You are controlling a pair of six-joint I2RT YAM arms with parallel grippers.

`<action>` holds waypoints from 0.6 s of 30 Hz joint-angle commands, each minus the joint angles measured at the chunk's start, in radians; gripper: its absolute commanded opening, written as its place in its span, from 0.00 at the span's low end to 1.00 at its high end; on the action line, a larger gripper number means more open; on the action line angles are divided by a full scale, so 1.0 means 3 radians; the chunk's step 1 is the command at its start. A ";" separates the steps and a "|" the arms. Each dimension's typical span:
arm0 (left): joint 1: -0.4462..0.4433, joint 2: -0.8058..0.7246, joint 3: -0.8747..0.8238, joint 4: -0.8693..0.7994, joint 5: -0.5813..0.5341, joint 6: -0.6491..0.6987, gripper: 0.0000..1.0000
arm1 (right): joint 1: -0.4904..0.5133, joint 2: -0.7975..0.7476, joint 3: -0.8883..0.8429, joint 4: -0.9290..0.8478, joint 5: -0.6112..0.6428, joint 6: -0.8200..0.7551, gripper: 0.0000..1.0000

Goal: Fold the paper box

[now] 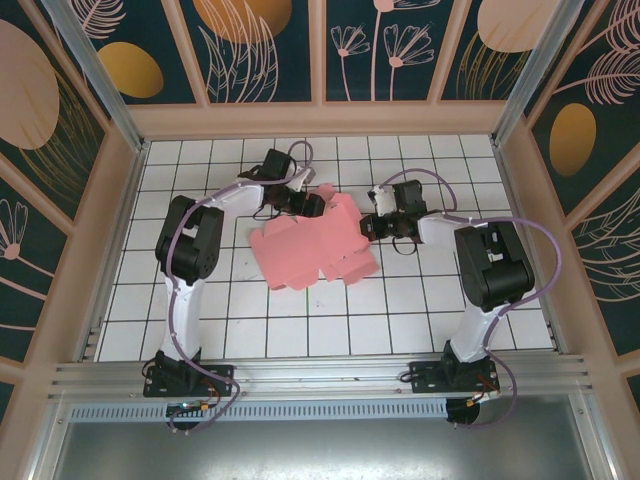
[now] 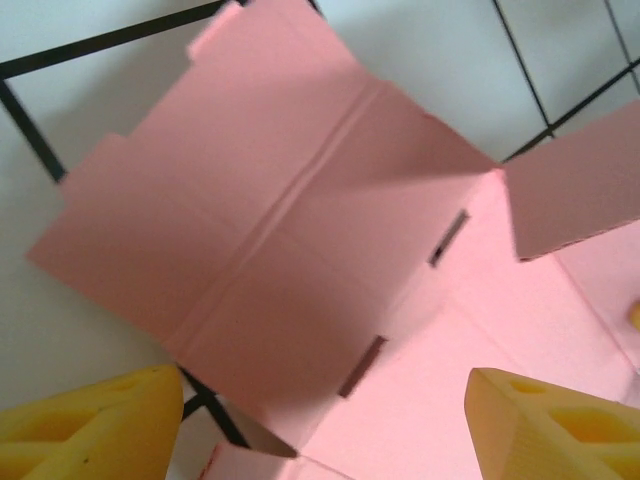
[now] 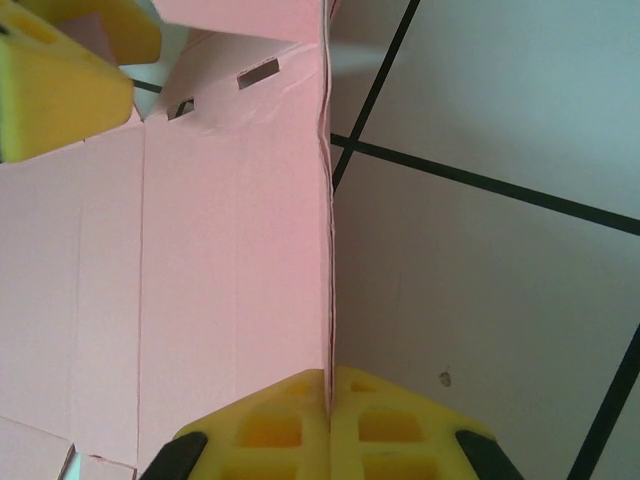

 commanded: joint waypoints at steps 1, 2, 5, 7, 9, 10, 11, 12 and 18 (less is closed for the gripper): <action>-0.0053 -0.0209 -0.0058 -0.0062 0.0128 0.0119 0.73 | -0.0024 0.0053 0.0106 0.0076 0.0074 0.0020 0.00; -0.0065 -0.0241 -0.0086 -0.0063 0.0126 0.0108 0.73 | -0.0020 0.0060 0.0111 0.0078 0.0077 0.0024 0.00; -0.0117 -0.0309 -0.0183 -0.0033 0.0173 0.0057 0.72 | -0.0020 0.0079 0.0114 0.0087 0.0077 0.0040 0.00; -0.0157 -0.0334 -0.0259 -0.0011 0.0185 0.0021 0.71 | -0.0020 0.0091 0.0109 0.0098 0.0077 0.0058 0.00; -0.0176 -0.0346 -0.0387 0.0053 0.0200 -0.0038 0.67 | -0.0024 0.0099 0.0107 0.0103 0.0092 0.0068 0.00; -0.0183 -0.0344 -0.0446 0.0082 0.0205 -0.0053 0.65 | -0.0021 0.0107 0.0107 0.0103 0.0097 0.0071 0.00; -0.0184 -0.0333 -0.0511 0.0125 0.0207 -0.0068 0.64 | -0.0025 0.0108 0.0111 0.0104 0.0110 0.0071 0.00; -0.0189 -0.0310 -0.0575 0.0176 0.0212 -0.0075 0.63 | -0.0020 0.0105 0.0115 0.0102 0.0113 0.0072 0.00; -0.0189 0.0025 -0.0637 0.0317 0.0111 -0.0135 0.59 | -0.0004 0.0071 0.0140 0.0077 0.0112 0.0051 0.00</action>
